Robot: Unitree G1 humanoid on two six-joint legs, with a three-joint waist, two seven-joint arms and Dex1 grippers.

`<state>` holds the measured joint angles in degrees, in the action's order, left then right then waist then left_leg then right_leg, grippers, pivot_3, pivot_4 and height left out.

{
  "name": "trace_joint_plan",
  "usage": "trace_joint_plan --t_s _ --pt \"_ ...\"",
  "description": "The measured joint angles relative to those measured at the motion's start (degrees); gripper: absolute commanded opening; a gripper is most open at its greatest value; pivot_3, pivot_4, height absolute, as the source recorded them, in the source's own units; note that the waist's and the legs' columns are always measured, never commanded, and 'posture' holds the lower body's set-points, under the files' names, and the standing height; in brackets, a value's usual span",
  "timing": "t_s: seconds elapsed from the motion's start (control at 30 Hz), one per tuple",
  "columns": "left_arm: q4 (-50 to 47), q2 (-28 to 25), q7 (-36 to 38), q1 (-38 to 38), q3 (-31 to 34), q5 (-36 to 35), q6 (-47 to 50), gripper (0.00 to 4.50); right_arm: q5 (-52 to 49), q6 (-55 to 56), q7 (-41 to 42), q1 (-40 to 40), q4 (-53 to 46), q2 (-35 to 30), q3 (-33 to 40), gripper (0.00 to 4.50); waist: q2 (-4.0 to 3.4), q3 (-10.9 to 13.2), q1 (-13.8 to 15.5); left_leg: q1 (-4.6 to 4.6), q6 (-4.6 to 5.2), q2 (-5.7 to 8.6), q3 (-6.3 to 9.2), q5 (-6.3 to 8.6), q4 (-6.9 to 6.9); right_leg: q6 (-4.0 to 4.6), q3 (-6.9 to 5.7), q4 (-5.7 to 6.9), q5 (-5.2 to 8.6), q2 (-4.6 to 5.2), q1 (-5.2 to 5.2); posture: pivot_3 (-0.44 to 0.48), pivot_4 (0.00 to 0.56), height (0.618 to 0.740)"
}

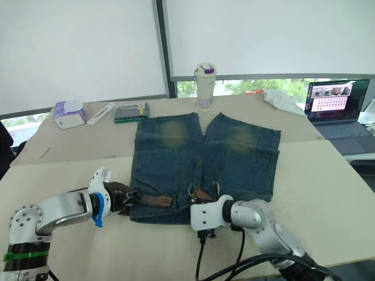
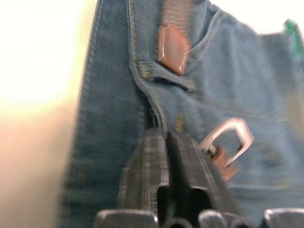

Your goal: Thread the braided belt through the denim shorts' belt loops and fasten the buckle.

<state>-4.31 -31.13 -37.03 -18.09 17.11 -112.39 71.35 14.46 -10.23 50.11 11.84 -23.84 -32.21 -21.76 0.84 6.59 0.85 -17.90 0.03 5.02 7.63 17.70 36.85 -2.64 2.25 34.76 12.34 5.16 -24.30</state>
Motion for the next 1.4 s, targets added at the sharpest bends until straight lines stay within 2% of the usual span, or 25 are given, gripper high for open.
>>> trace_joint_plan --t_s 0.07,0.17,0.33,0.53,0.8,1.17,1.2,1.37,1.4 --pt "0.30 0.21 5.20 -1.09 0.80 0.02 0.23 0.00 -3.50 -4.53 -0.17 0.81 -2.70 2.69 1.93 2.30 -0.01 0.00 -0.14 0.00 0.00 -0.01 0.00 0.00 -0.02 0.01 0.00 0.01 0.01 0.00 -0.01 0.000 0.150 0.740" --pt "0.46 1.78 12.44 -2.64 1.04 0.01 0.30 0.00 -10.48 -15.62 0.42 4.04 -6.92 5.60 5.38 2.30 -0.01 0.00 -0.19 -0.02 0.01 -0.02 0.01 0.01 -0.02 0.02 0.00 -0.02 0.01 0.01 -0.02 0.000 0.150 0.740" --pt "-0.71 2.81 19.25 -4.59 0.70 0.03 -0.27 0.00 -24.48 -42.78 -1.37 7.51 -10.14 12.08 13.39 2.30 -0.01 -0.01 0.03 -0.09 0.06 0.01 0.10 0.03 -0.01 0.04 -0.02 -0.01 -0.01 0.07 -0.04 0.000 0.150 0.740" --pt "-2.61 2.87 23.87 -4.60 -0.43 0.04 -1.15 0.00 -35.68 -60.11 -3.90 9.26 -11.85 15.84 22.45 2.30 -0.04 -0.01 -0.16 -0.13 0.08 0.00 0.10 0.05 -0.01 0.04 -0.01 0.01 -0.01 0.07 -0.10 0.000 0.150 0.740" --pt "-3.89 0.65 28.49 -4.20 -2.68 0.04 -1.65 0.00 -44.98 -69.11 -8.91 14.09 -11.30 18.21 31.85 2.30 -0.14 0.00 -0.19 -0.15 0.09 0.02 0.09 0.05 -0.03 0.04 -0.01 0.06 -0.01 0.09 -0.16 0.000 0.150 0.740" --pt "-3.05 -3.21 34.18 -5.85 -5.47 0.04 -1.07 0.00 -54.10 -70.87 -11.45 14.28 -11.08 16.77 31.85 2.30 -0.19 0.03 -0.31 -0.19 0.10 0.02 0.09 0.05 -0.04 0.04 -0.02 0.07 0.00 0.09 -0.19 0.000 0.150 0.740" --pt "-2.71 -3.69 34.72 -6.43 -5.73 0.03 -0.95 0.00 -54.95 -71.22 -11.69 14.28 -11.01 16.84 31.78 1.77 -0.19 0.03 -0.30 -0.18 0.11 0.02 0.09 0.06 -0.03 0.04 -0.01 0.07 0.00 0.10 -0.18 0.000 0.150 0.740" --pt "-2.39 -4.21 36.18 -6.74 -6.67 0.04 -1.00 0.00 -57.37 -72.09 -13.96 14.28 -10.42 16.19 31.58 0.08 -0.20 0.04 -0.33 -0.21 0.12 0.02 0.09 0.06 -0.03 0.04 0.00 0.08 0.00 0.10 -0.23 0.000 0.150 0.740" --pt "-2.55 -4.55 36.68 -6.73 -6.82 0.04 -1.03 0.00 -57.99 -72.22 -14.36 14.29 -10.38 16.29 31.66 0.03 -0.20 0.04 -0.36 -0.21 0.11 0.01 0.09 0.06 -0.04 0.04 0.00 0.08 0.00 0.10 -0.24 0.000 0.150 0.740"
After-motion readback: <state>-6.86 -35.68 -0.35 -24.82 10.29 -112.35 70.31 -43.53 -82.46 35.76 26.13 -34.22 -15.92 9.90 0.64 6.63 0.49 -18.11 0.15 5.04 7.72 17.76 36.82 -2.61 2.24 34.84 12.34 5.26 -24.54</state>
